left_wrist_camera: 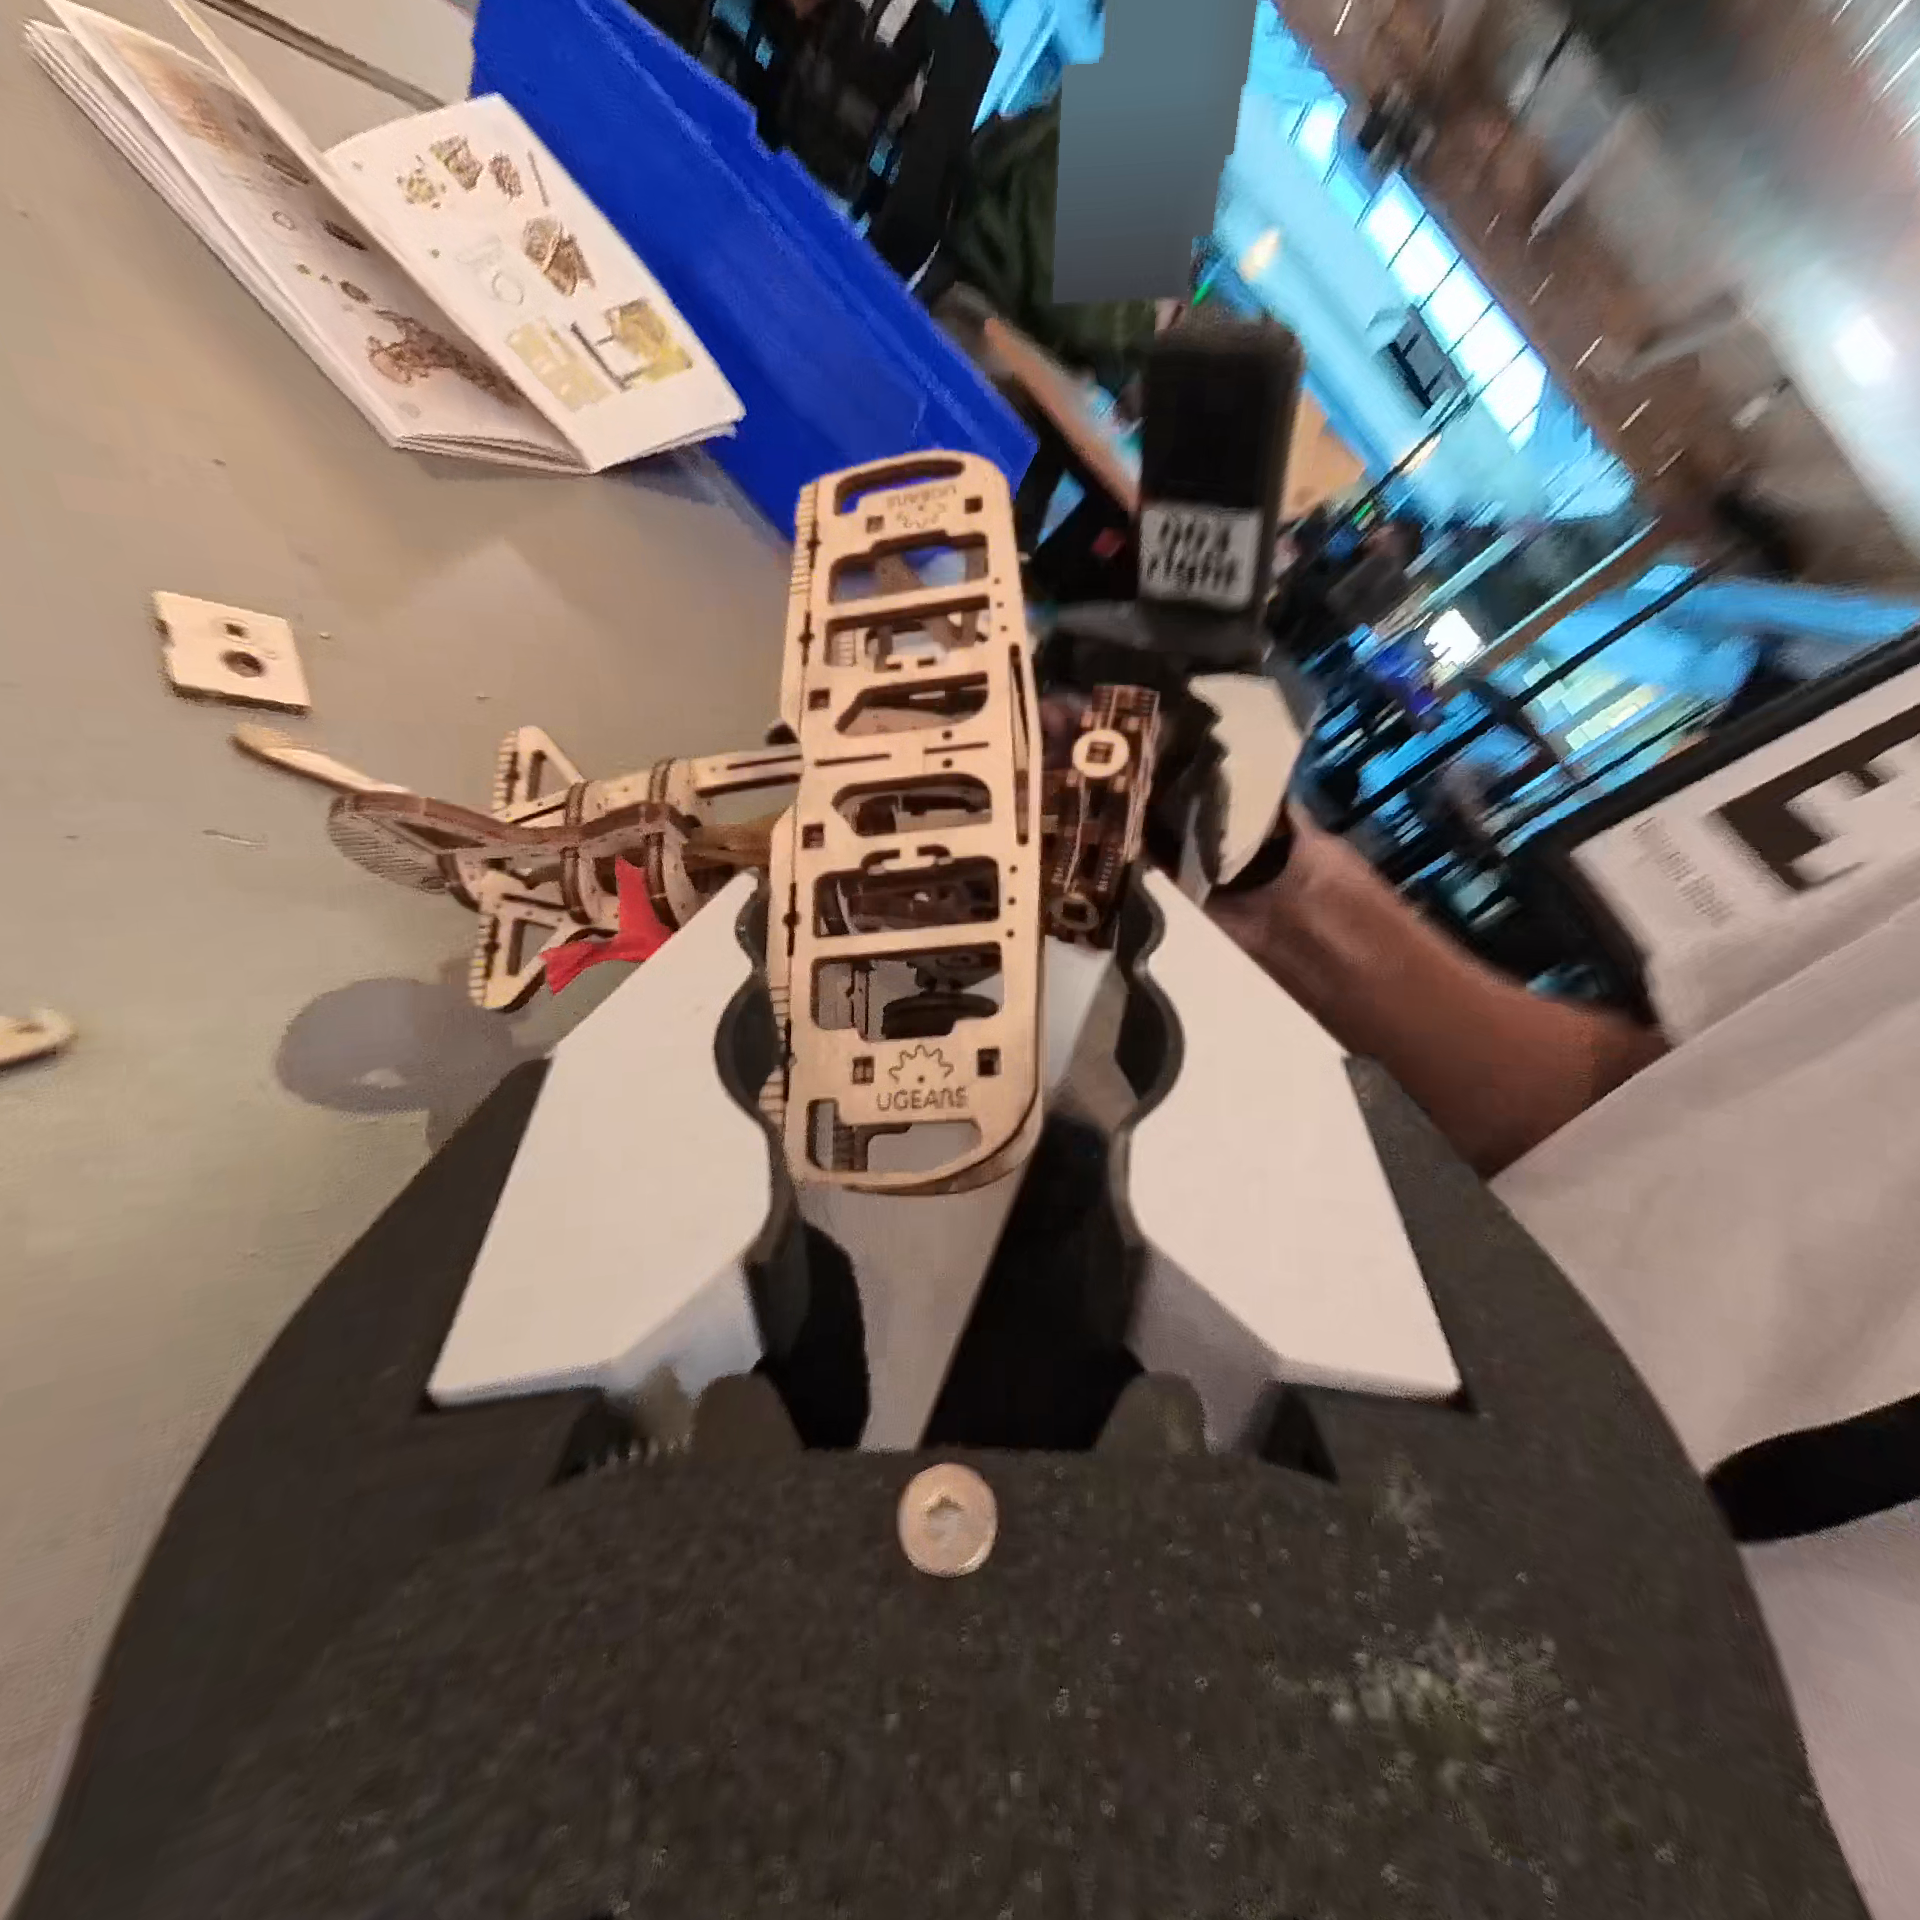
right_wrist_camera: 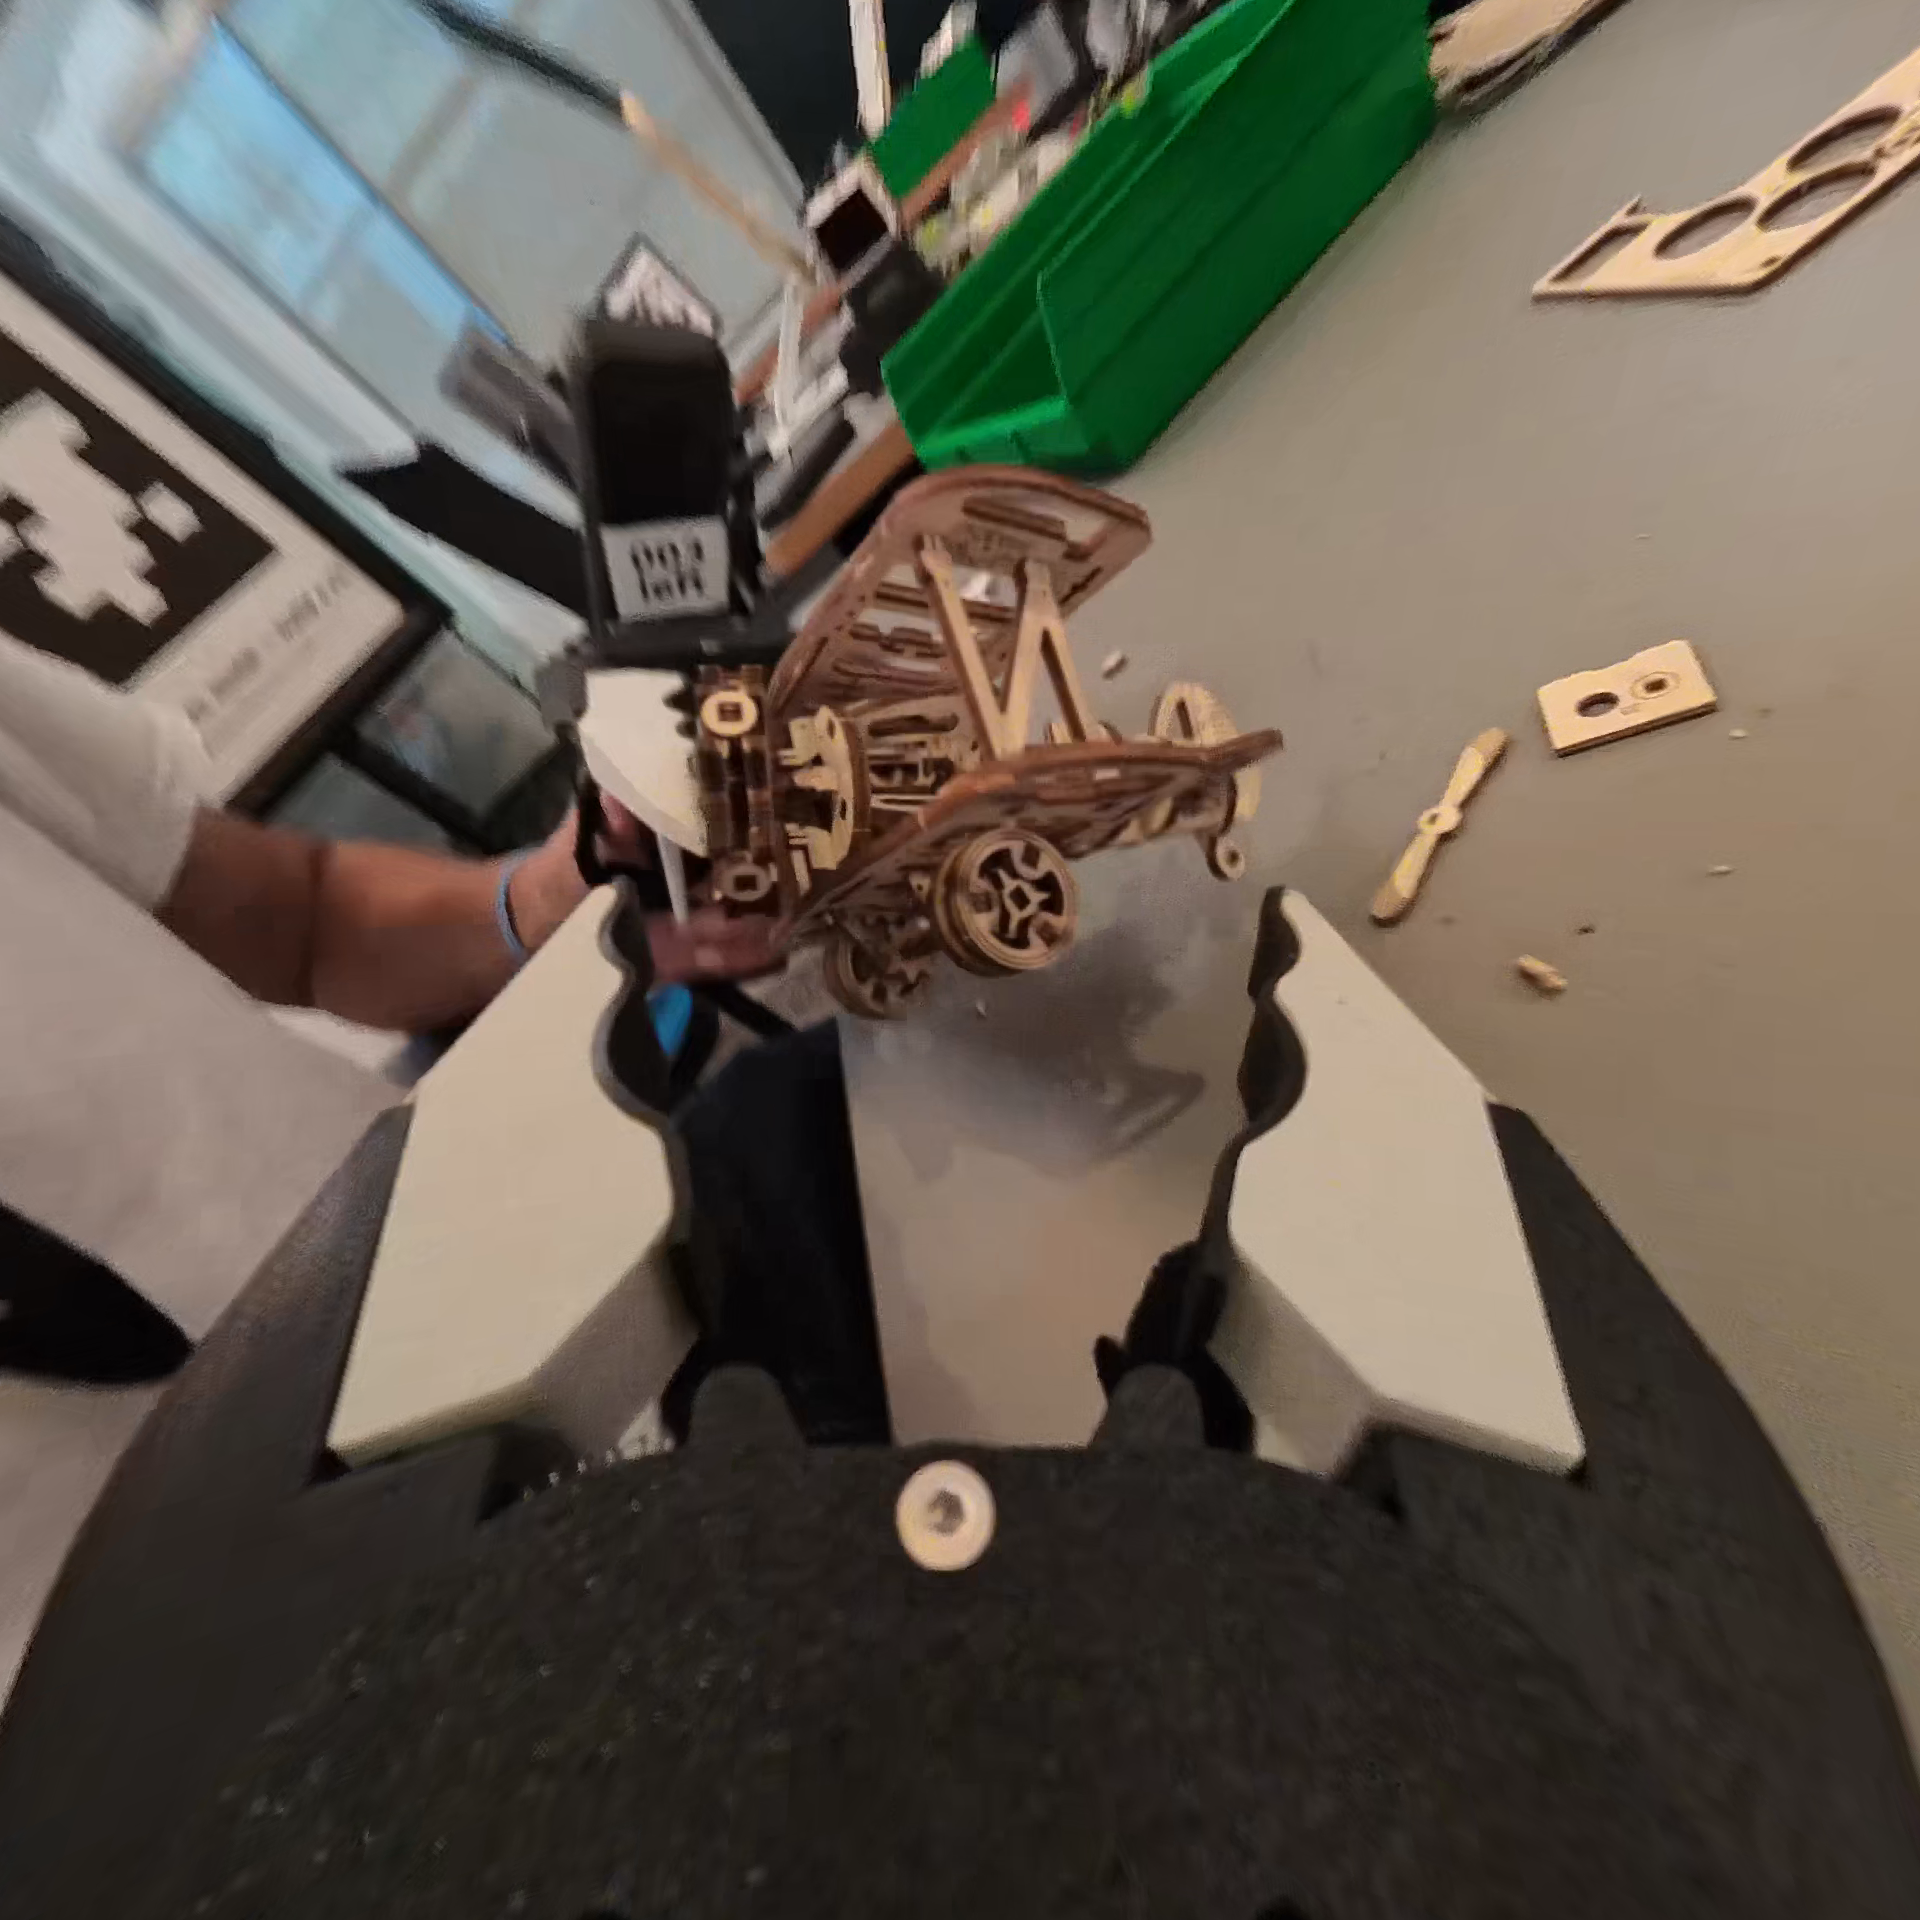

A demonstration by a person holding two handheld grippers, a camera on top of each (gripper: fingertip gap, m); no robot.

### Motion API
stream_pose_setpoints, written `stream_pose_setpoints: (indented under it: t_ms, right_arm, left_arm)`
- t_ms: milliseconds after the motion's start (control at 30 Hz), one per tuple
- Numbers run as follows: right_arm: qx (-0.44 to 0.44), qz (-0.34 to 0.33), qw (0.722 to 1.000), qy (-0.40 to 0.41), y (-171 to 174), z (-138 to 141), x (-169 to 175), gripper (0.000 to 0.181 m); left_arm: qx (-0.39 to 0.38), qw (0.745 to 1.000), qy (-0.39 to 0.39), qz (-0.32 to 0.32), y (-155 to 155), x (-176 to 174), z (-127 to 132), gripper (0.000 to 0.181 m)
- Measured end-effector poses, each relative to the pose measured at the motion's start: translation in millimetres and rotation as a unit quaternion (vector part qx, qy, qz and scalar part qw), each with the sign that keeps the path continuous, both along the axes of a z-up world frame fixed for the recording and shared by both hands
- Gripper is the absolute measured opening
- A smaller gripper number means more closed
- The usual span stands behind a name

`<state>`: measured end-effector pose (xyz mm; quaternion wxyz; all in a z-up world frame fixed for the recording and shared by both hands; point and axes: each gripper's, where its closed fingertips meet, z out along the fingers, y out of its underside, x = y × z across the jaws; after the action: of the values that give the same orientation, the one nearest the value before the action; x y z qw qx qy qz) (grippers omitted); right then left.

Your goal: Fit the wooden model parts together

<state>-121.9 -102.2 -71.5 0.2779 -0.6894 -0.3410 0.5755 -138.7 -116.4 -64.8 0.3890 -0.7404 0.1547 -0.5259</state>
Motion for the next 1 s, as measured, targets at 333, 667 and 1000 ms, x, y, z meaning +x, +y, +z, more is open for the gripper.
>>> stream_pose_setpoints:
  t_ms: [333, 667, 1000]
  right_arm:
    - [-0.108, -0.049, 0.982, 0.149, -17.5, 33.2, -8.4, 0.07]
    - [-0.141, -0.038, 0.979, 0.144, -20.4, 30.5, -3.8, 0.065]
    - [-0.139, -0.03, 0.981, 0.132, -20.5, 26.9, -2.2, 0.061]
  left_arm:
    - [-0.025, 0.995, -0.088, 0.03, -14.0, 12.7, 20.6, 0.063]
    - [-0.034, 0.995, -0.082, 0.039, -15.8, 17.7, 19.7, 0.065]
    - [-0.057, 0.994, -0.087, 0.014, -16.0, 20.4, 15.6, 0.074]
